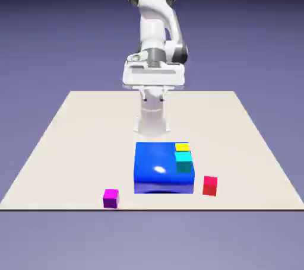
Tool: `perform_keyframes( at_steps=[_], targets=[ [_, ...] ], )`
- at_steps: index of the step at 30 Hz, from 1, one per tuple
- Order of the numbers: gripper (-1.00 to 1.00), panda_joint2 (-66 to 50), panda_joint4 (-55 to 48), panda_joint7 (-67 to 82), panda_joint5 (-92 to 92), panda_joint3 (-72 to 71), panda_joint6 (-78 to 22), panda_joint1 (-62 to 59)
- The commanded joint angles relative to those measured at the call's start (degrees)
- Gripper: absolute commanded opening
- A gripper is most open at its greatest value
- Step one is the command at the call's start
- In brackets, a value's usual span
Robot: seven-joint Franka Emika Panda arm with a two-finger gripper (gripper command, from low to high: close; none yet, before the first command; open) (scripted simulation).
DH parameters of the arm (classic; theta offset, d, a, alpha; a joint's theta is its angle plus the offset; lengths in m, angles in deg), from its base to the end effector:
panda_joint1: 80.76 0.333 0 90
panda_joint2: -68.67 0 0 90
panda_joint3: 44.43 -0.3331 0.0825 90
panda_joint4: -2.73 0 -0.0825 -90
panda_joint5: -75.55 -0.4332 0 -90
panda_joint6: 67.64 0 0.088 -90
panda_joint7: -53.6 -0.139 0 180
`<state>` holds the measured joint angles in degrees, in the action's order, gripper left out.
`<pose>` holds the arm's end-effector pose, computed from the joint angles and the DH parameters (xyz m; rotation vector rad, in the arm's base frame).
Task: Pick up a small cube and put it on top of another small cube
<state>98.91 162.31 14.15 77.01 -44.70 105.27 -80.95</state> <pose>0.4504 0.0023 0.4114 -2.5679 0.8836 -1.0286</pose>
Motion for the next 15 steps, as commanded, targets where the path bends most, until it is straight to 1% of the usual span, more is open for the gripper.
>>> perform_keyframes(
  at_steps=[1,15],
  targets=[
    [0.0,-2.01,-1.18,2.5,1.21,-0.23,-0.91,-0.73],
    [0.0,-30.08,-17.69,37.38,18.1,-3.37,-13.66,-10.94]
  ],
)
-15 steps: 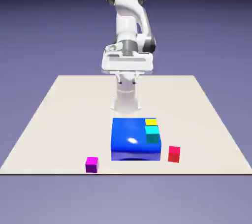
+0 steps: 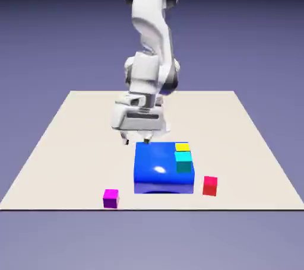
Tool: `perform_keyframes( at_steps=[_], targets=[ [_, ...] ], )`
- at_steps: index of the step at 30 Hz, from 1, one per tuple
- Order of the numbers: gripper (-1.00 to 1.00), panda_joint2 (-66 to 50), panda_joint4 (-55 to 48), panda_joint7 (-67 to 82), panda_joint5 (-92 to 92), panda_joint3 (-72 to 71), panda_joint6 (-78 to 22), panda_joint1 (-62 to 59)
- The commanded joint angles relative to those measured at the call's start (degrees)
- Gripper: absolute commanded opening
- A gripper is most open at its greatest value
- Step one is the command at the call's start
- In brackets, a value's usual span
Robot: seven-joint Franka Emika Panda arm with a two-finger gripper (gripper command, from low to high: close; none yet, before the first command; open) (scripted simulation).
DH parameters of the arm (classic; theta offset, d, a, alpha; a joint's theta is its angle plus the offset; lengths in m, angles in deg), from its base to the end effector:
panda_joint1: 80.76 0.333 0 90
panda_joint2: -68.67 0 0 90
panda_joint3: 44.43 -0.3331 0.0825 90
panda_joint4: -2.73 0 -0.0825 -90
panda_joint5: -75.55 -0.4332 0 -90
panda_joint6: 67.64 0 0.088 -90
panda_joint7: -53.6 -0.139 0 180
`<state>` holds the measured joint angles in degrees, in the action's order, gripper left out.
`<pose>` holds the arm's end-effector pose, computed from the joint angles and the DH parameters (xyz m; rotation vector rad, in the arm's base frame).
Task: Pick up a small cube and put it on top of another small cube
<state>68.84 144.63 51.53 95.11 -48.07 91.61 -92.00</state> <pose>0.5356 -0.0603 0.2701 2.9212 0.1938 0.4334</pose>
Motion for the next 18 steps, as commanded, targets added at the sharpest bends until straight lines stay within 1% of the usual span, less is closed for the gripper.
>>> perform_keyframes(
  at_steps=[1,11,12,13,18],
  targets=[
    [0.0,-2.01,-1.18,2.5,1.21,-0.22,-0.91,-0.62],
    [0.0,-22.05,-12.97,27.41,13.27,-2.47,-10.02,-7.91],
    [0.0,-22.44,-13.2,27.89,13.51,-2.51,-10.19,-8.05],
    [0.0,-22.44,-13.2,27.89,13.51,-2.51,-10.19,-8.05],
    [0.0,-30.7,-15.17,29.12,10.6,7.86,-2.61,0.86]
  ],
)
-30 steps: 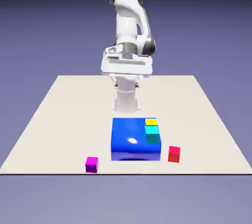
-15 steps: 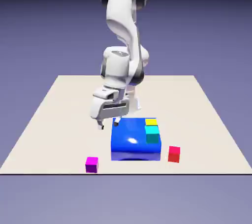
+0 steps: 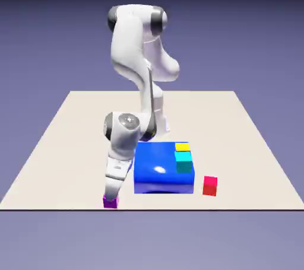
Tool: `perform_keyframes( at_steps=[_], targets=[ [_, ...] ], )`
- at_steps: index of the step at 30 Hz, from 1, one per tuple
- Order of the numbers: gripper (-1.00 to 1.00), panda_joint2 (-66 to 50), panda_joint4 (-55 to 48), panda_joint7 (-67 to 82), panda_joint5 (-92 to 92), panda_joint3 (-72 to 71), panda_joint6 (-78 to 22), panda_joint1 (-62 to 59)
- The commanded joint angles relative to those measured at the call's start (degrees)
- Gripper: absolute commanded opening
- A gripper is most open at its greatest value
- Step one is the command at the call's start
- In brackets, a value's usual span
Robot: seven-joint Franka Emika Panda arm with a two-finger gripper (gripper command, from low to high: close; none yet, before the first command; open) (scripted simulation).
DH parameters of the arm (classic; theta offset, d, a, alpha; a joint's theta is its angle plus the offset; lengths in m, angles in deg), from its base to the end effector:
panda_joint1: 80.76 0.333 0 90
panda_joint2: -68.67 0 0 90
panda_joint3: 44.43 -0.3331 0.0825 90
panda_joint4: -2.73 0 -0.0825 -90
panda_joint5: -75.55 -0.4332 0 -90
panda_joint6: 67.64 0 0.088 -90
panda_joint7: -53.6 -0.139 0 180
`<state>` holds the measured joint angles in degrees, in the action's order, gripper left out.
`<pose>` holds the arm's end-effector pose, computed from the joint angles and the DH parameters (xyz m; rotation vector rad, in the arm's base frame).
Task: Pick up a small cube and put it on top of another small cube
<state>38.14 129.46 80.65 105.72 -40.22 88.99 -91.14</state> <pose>0.5513 -0.1344 0.0694 2.7347 1.0207 -0.1491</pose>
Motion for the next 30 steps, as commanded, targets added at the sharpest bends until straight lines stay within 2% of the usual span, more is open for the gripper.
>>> perform_keyframes(
  at_steps=[1,2,3,10,24,26,30],
  targets=[
    [0.0,-1.66,-0.4,0.25,-0.58,2.08,1.52,1.79],
    [0.0,-1.71,-0.41,0.26,-0.6,2.15,1.57,1.85],
    [-1.0,-1.71,-0.41,0.26,-0.6,2.15,1.57,1.85],
    [-1.0,8.2,1.96,-1.23,2.88,-10.3,-7.53,-8.85],
    [-1.0,18.6,1.0,-18.84,-1.68,-24.76,-23.69,20.1],
    [-1.0,17.07,4.27,-21.81,-2.76,-26.37,-21.12,19.36],
    [-1.0,12.47,4.42,-24.38,1.24,-24.11,-17.02,19.11]
  ],
)
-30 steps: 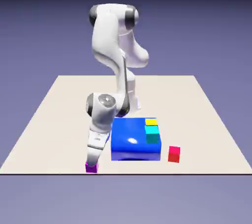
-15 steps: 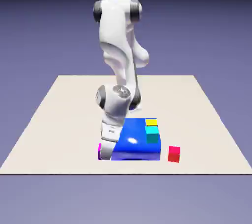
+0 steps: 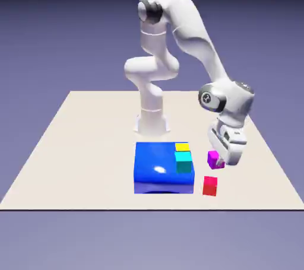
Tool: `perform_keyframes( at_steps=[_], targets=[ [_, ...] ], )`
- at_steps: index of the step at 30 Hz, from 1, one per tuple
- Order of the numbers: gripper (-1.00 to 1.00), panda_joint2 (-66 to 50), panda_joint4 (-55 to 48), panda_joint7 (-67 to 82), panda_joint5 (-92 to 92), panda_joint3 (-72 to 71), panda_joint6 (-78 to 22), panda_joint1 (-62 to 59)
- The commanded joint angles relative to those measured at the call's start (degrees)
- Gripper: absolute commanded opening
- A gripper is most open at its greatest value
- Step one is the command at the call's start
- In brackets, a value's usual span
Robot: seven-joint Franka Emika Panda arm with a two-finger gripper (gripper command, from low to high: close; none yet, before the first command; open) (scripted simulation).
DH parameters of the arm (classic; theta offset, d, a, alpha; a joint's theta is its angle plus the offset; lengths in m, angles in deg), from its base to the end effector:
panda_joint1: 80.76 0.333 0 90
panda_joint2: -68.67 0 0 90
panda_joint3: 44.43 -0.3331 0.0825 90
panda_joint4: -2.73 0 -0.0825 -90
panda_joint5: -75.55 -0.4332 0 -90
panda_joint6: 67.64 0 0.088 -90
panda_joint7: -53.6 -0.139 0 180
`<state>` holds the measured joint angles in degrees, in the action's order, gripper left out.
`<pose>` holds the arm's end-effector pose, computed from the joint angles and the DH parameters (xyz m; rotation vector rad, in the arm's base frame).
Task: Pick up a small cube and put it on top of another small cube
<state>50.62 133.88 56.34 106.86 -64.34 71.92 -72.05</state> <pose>0.4784 0.2591 0.1536 2.5591 1.3678 -0.1052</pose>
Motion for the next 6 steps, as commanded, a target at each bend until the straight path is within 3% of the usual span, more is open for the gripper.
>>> perform_keyframes(
  at_steps=[1,3,4,6],
  targets=[
    [-1.0,-2.08,-0.08,-1.49,2.08,1.0,1.74,0.34],
    [-1.0,-4.76,-0.19,-3.33,4.64,2.27,3.93,0.78],
    [1.0,-4.76,-0.19,-3.33,4.64,2.27,3.94,0.78],
    [1.0,-2.69,-0.11,-1.91,2.66,1.29,2.24,0.44]
  ],
)
